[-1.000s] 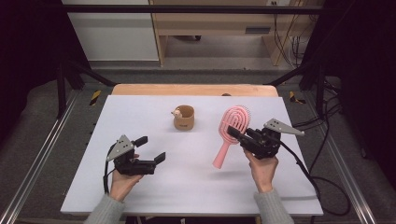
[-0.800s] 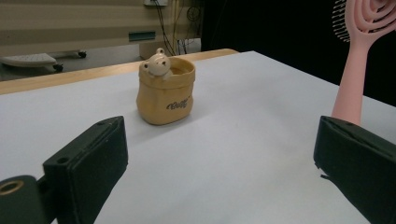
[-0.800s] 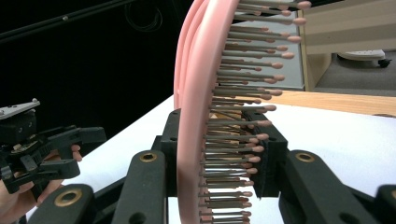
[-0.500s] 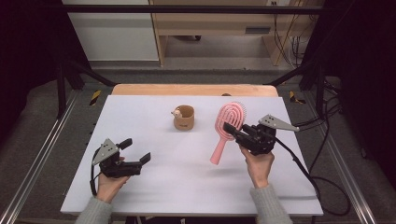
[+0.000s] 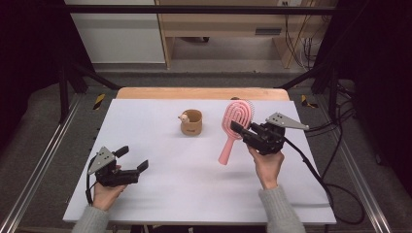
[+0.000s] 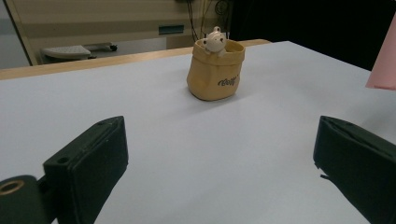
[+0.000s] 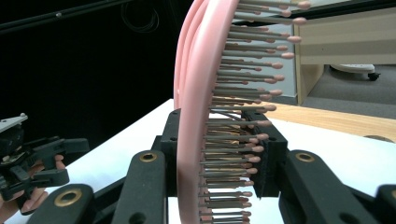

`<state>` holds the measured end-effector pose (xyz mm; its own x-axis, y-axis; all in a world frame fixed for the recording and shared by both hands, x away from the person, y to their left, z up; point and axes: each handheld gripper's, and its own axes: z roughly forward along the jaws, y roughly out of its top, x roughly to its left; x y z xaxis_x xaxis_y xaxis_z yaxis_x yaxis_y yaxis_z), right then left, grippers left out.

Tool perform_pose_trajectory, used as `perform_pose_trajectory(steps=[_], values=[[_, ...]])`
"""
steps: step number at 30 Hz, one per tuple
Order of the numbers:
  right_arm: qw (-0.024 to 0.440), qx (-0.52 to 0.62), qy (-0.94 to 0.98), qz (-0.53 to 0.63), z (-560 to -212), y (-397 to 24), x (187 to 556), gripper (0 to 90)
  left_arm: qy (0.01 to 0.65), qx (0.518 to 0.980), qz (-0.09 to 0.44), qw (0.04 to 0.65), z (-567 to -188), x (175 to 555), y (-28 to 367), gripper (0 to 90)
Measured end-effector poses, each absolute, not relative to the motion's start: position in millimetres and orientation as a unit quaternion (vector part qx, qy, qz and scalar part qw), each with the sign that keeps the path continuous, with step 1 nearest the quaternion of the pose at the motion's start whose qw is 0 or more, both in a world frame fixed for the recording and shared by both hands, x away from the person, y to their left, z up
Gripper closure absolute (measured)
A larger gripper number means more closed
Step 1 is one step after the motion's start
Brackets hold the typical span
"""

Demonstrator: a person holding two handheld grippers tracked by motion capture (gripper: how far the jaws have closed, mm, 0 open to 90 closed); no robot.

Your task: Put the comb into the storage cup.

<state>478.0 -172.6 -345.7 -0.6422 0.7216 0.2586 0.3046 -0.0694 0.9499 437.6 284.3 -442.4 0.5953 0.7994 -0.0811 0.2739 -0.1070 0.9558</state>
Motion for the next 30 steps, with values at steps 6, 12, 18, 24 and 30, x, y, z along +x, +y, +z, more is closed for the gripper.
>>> perform_pose_trajectory(steps=[6, 12, 18, 24, 30], values=[[0.171, 0.387, 0.663, 0.617, -342, -167, 483, 64.3, 0.382, 0.704, 0.242, 0.549, -443, 437, 290, 3.0], [0.174, 0.386, 0.665, 0.616, -340, -162, 489, 64.3, 0.385, 0.702, 0.247, 0.545, -446, 436, 296, 3.1], [0.179, 0.383, 0.666, 0.615, -337, -156, 493, 64.3, 0.388, 0.701, 0.253, 0.543, -447, 436, 298, 3.0], [0.181, 0.381, 0.667, 0.614, -332, -151, 498, 64.3, 0.387, 0.705, 0.259, 0.535, -449, 437, 299, 3.0], [0.187, 0.377, 0.67, 0.612, -326, -142, 503, 64.3, 0.388, 0.708, 0.257, 0.532, -450, 437, 299, 3.1]])
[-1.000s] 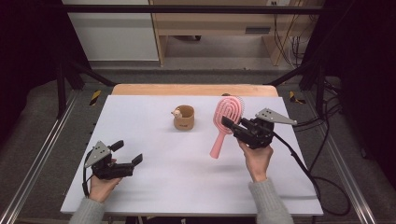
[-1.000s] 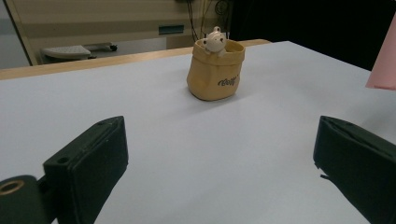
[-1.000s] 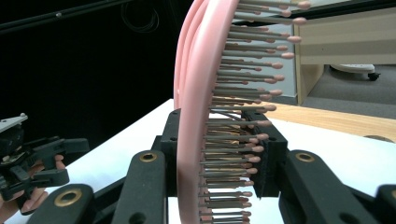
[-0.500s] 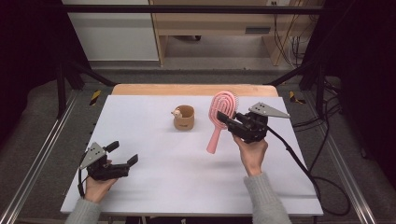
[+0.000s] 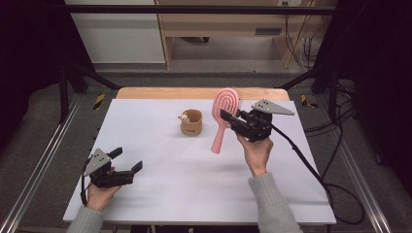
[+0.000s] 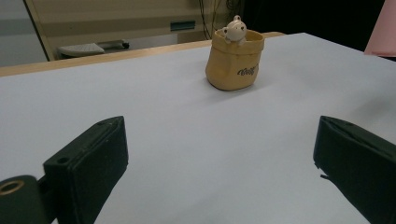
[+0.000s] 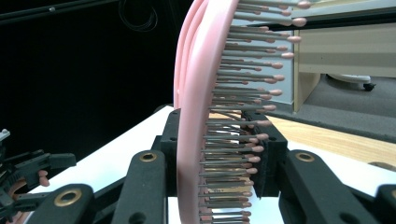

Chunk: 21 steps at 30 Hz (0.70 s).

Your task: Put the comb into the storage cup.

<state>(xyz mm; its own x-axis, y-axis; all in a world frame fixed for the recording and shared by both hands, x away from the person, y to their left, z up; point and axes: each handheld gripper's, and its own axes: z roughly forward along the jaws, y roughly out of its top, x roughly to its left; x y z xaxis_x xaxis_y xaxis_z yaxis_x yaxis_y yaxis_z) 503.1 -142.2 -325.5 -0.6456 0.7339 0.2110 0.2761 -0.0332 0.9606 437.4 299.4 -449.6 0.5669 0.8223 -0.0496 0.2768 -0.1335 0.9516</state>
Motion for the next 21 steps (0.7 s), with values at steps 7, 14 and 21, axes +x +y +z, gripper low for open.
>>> perform_pose_trajectory(steps=[7, 14, 21], values=[[0.191, 0.375, 0.672, 0.609, -321, -135, 510, 64.3, 0.389, 0.708, 0.255, 0.532, -451, 438, 301, 3.0], [0.195, 0.376, 0.671, 0.608, -318, -133, 518, 64.2, 0.389, 0.708, 0.254, 0.532, -451, 439, 301, 3.0], [0.196, 0.377, 0.669, 0.61, -315, -130, 526, 64.3, 0.39, 0.708, 0.253, 0.532, -451, 439, 301, 3.1]])
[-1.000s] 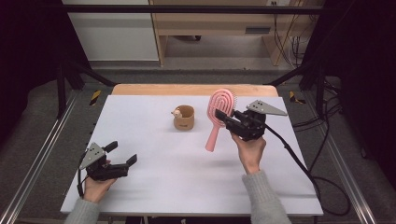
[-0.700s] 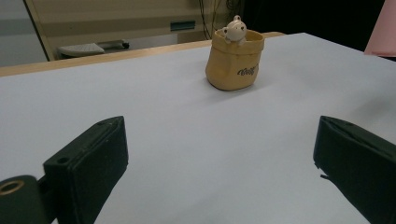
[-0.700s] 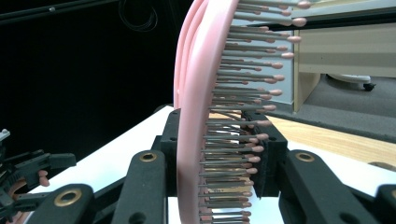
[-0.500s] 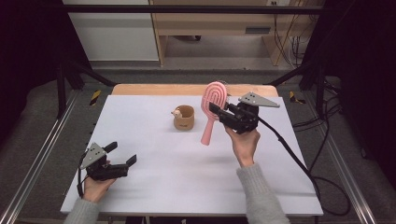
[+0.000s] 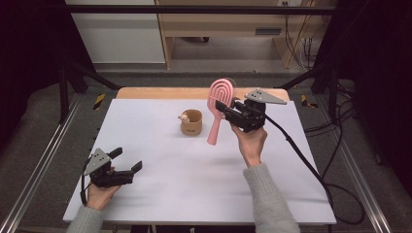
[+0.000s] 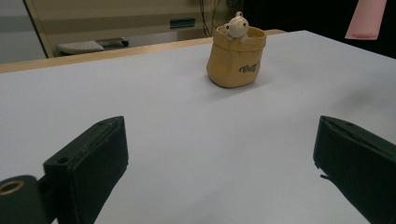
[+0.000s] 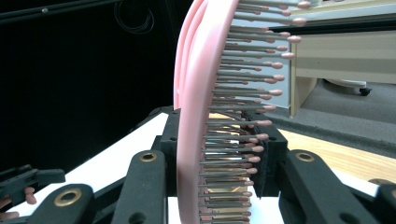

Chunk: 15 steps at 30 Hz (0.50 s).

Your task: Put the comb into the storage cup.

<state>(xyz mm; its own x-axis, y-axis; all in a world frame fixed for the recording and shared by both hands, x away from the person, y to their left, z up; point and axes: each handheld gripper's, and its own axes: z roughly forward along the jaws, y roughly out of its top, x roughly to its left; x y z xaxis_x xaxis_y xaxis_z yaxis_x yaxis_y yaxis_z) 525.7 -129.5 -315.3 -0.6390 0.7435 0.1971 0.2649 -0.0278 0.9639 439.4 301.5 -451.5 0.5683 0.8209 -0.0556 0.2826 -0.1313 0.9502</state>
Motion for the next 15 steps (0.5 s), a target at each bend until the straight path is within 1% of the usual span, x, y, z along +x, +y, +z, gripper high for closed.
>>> perform_pose_trajectory(steps=[15], values=[[0.205, 0.376, 0.668, 0.608, -309, -116, 537, 64.2, 0.391, 0.706, 0.254, 0.534, -452, 439, 305, 3.1]])
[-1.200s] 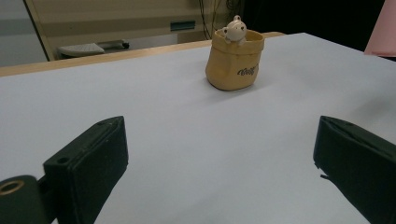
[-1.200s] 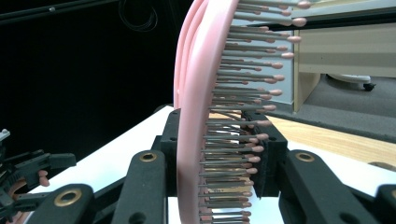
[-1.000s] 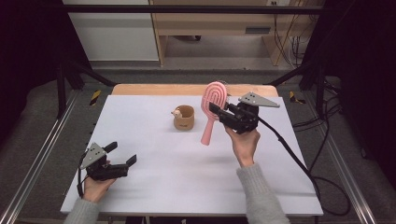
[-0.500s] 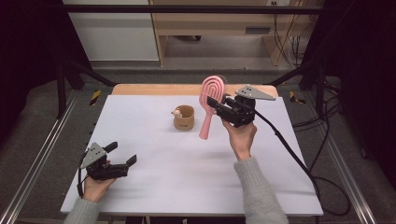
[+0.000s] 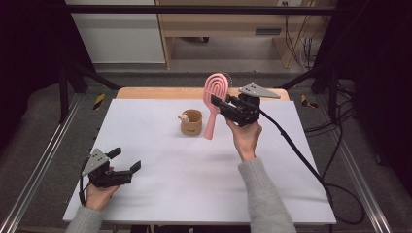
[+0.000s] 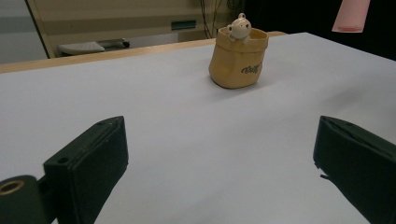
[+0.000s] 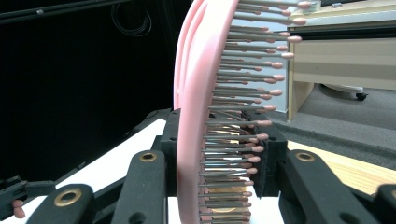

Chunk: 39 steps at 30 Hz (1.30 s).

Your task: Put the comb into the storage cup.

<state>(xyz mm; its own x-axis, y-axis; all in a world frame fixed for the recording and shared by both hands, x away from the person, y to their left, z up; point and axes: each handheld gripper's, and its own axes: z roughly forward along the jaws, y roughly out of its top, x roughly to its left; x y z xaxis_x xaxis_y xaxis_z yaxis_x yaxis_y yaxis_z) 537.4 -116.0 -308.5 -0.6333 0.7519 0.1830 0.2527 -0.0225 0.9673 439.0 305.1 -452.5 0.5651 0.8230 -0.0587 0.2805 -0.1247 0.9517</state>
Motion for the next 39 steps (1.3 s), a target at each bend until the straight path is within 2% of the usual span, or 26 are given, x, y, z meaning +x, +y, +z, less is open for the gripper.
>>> perform_pose_trajectory(steps=[39], values=[[0.238, 0.387, 0.665, 0.593, -292, -84, 577, 64.2, 0.393, 0.705, 0.252, 0.534, -453, 440, 306, 3.1]])
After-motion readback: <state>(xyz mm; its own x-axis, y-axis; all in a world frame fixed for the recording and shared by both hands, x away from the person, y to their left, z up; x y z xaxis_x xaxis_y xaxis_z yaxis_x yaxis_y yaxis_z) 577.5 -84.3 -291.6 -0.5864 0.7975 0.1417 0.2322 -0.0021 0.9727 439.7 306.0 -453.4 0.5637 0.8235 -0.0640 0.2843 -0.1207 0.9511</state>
